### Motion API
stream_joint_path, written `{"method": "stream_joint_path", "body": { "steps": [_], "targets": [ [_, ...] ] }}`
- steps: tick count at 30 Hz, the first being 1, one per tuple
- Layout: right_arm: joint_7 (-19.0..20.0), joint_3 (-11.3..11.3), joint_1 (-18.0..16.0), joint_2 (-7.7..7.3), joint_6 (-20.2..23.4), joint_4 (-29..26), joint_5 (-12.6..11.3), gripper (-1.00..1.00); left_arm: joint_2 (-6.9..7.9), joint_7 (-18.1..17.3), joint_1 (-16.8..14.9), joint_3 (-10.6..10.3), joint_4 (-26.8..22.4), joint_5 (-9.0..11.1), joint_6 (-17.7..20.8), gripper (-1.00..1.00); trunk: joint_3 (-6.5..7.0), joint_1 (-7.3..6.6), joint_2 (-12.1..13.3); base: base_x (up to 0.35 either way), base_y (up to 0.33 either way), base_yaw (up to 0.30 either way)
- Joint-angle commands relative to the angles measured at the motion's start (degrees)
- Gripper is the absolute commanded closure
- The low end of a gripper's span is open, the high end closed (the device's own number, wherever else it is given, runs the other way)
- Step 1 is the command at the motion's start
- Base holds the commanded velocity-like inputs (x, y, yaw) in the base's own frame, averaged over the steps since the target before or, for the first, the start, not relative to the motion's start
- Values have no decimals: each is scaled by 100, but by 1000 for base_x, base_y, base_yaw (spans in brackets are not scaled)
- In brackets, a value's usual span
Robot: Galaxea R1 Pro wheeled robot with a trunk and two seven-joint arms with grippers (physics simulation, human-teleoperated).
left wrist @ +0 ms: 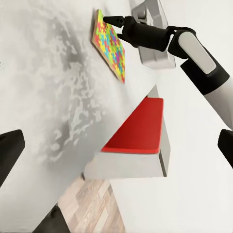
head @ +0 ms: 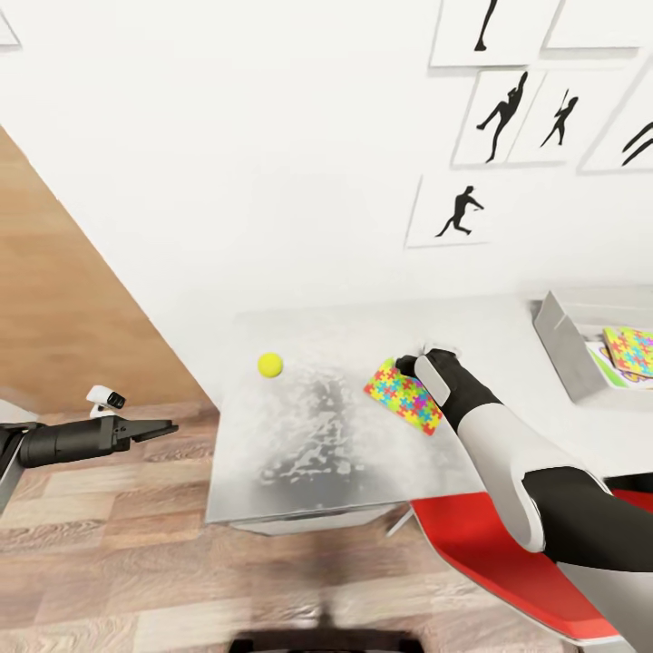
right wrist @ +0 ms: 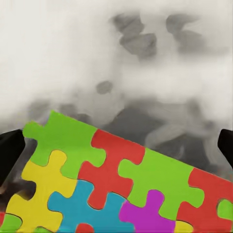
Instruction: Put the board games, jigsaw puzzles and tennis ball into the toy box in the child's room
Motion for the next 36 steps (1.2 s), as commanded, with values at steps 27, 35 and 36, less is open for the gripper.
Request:
{"method": "stream_joint_path", "body": {
  "steps": [27, 35, 36],
  "targets": [
    [-60, 45, -4, -5, 42, -25, -61, -100, 2, -22, -1, -2, 0, -2, 61, -100, -9, 2, -11, -122, 79, 0],
    [-61, 47, -4, -6, 43, -25, -61, -100, 2, -22, -1, -2, 0, -2, 61, -100, -9, 2, -11, -91, 63, 0],
    [-61, 47, -4, -5, 44, -25, -61, -100, 2, -22, -1, -2, 0, -2, 61, -100, -9, 2, -11, -106, 45, 0]
  ]
}}
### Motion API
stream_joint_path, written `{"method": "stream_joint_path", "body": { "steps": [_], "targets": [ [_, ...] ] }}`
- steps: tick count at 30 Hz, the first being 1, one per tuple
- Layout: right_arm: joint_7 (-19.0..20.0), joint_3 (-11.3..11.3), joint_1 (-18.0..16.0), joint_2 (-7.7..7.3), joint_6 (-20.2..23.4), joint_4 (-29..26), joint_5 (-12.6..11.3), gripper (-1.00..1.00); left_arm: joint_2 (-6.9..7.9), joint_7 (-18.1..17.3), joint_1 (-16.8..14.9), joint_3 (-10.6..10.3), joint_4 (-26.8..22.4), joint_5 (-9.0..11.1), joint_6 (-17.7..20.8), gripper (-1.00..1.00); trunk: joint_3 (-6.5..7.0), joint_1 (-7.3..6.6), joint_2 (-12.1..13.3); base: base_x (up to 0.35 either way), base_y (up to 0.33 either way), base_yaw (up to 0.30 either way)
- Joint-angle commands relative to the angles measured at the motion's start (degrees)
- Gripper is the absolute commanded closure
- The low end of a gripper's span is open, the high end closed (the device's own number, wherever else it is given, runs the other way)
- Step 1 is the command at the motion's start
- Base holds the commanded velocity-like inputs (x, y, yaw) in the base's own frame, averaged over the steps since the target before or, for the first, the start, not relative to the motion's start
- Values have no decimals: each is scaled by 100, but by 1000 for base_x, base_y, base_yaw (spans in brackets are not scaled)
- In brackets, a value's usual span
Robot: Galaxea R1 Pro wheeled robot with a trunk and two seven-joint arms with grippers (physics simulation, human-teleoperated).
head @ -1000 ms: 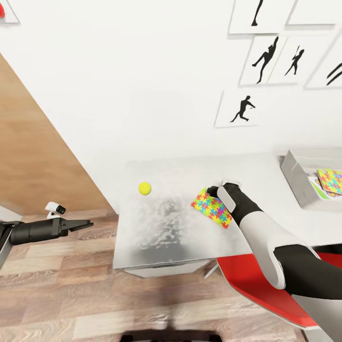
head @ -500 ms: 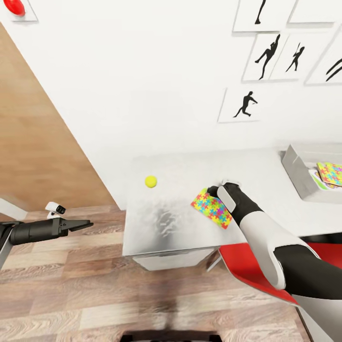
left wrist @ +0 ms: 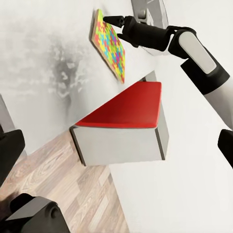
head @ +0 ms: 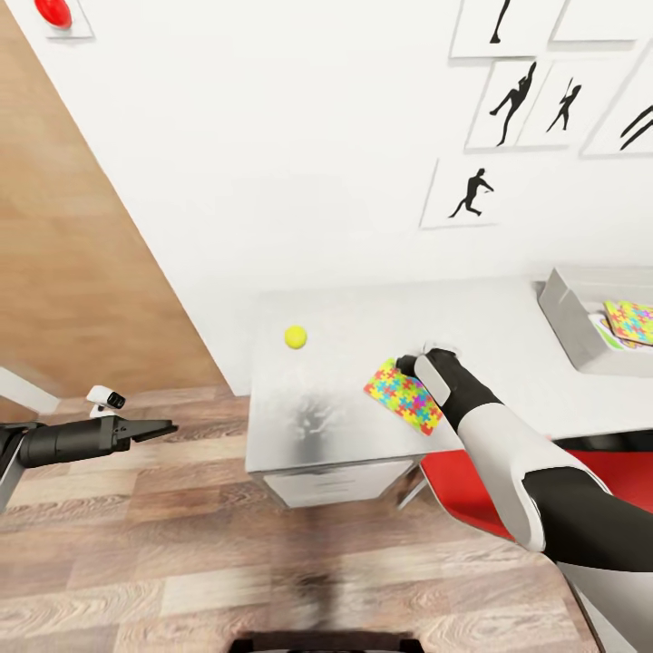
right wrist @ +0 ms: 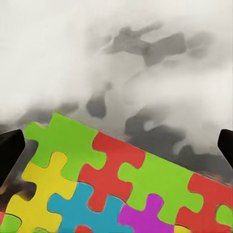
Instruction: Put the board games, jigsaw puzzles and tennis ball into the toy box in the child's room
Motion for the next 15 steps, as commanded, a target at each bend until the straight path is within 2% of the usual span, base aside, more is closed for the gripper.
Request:
{"method": "stream_joint_path", "body": {
  "steps": [1, 15],
  "targets": [
    [-52, 47, -4, -5, 20, -8, -60, -100, 3, -22, -3, -2, -1, -2, 61, -100, -9, 2, -11, -129, 56, 0],
    [-60, 40, -4, -6, 20, -8, -60, -100, 3, -22, -3, -2, -1, -2, 61, -100, -9, 2, -11, -99, 49, 0]
  ]
}}
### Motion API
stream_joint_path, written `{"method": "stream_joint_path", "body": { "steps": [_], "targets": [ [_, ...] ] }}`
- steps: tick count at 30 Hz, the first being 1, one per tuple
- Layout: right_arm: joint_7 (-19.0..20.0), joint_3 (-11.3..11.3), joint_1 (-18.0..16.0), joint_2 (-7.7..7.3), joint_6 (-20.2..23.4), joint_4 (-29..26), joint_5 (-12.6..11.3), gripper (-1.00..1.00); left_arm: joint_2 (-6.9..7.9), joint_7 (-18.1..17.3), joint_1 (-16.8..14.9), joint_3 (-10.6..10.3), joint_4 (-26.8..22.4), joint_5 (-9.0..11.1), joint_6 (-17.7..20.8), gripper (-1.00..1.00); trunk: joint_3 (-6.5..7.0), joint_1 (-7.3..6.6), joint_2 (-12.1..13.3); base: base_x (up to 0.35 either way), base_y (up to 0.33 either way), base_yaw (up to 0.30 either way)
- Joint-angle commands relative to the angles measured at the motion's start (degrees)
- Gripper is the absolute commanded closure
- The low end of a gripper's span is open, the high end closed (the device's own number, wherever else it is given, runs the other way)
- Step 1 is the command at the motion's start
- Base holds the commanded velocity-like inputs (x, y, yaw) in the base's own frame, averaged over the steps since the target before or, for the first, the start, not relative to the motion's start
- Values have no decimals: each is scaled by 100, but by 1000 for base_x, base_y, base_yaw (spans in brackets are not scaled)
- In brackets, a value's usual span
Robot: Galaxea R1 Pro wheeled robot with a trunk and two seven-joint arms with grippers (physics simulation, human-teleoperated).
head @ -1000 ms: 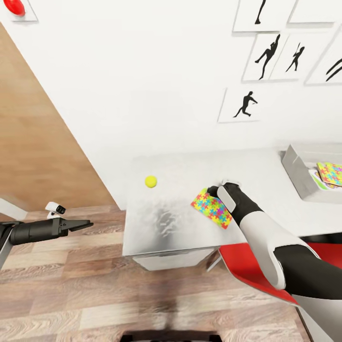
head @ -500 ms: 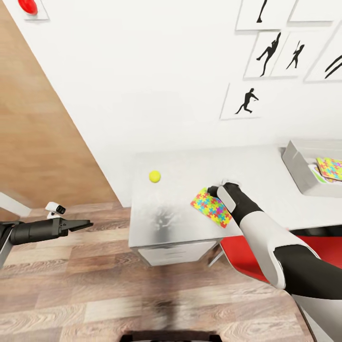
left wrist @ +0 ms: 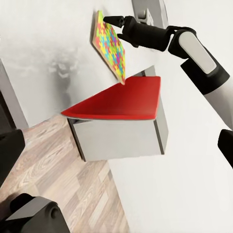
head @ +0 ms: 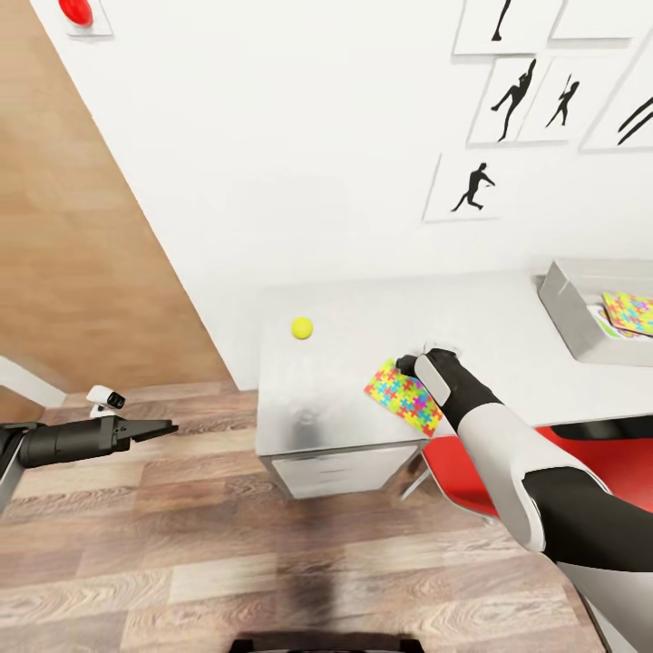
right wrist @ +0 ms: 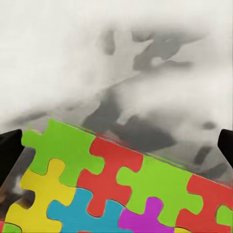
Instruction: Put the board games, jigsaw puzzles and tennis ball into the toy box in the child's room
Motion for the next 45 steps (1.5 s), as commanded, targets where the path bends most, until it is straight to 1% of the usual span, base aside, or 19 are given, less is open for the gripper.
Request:
{"method": "stream_joint_path", "body": {
  "steps": [1, 14, 35, 45],
  "targets": [
    [-53, 46, -4, -4, 20, -7, -60, -100, 2, -22, -3, -2, -1, -2, 61, -100, -9, 3, -10, -83, 20, 0],
    [-54, 53, -4, -5, 20, -7, -60, -100, 2, -22, -3, -2, -1, -2, 61, -100, -9, 3, -10, -99, 50, 0],
    [-59, 53, -4, -11, 14, -7, -60, -100, 2, -22, -3, -2, -1, -2, 61, -100, -8, 3, -10, -44, 16, 0],
    [-76, 46, -4, -3, -10, -13, -60, -100, 2, -22, -3, -2, -1, -2, 61, -100, 66, 3, -10, -2, 1, -51]
  ]
}}
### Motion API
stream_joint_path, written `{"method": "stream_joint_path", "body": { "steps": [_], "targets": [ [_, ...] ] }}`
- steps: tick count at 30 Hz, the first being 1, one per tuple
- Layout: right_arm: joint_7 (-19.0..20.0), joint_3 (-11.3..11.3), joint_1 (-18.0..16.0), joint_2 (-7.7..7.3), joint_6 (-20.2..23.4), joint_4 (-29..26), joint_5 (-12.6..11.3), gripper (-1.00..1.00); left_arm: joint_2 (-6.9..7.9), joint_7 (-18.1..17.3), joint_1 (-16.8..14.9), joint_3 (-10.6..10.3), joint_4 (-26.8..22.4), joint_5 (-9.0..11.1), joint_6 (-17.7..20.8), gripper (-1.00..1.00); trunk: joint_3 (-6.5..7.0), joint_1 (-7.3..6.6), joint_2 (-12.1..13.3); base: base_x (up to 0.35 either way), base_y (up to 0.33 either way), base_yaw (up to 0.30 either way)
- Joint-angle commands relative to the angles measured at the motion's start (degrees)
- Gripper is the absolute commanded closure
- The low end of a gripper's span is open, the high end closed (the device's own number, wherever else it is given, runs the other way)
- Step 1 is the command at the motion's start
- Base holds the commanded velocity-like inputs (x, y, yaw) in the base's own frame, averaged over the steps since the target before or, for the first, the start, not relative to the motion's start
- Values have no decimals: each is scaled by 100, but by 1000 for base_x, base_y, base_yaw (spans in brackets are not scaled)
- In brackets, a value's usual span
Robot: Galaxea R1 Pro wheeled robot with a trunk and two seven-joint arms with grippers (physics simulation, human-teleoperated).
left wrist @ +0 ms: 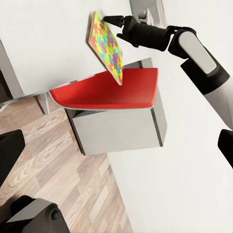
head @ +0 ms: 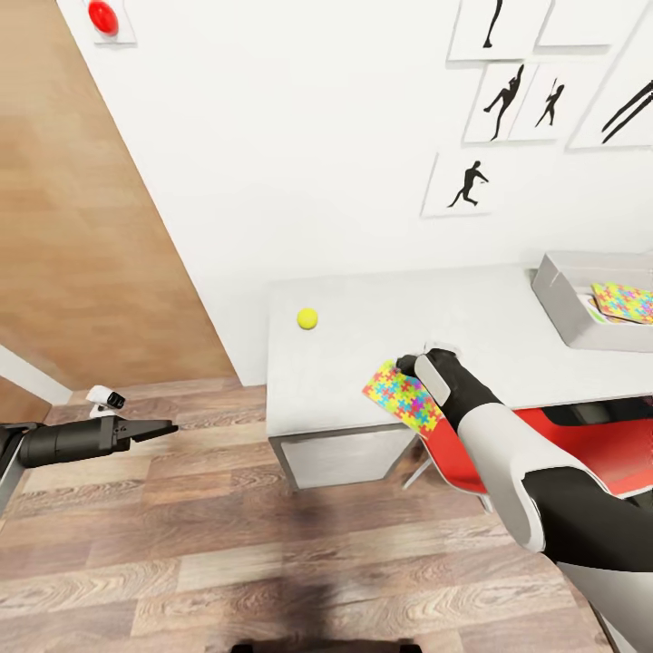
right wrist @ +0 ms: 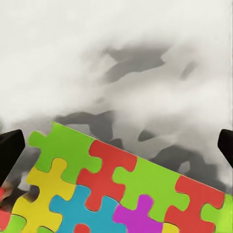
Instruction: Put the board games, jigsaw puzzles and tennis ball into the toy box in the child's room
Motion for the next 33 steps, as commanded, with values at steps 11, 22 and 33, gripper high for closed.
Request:
{"method": "stream_joint_path", "body": {
  "steps": [11, 22, 33],
  "targets": [
    [-78, 15, 4, -21, 41, -380, -59, -100, 3, -22, -4, -2, -2, -2, 60, -100, 89, 4, -9, 0, 0, -69],
    [-85, -15, 61, -37, 384, -1266, -75, -100, 3, -22, -2, -2, -2, -2, 61, -100, 187, 4, -9, 0, 0, -73],
    [-29, -546, 691, -81, 1890, -3422, -195, -100, 3, -22, -2, -2, -2, -2, 61, -100, 286, 4, -9, -4, 0, -75]
  ]
}}
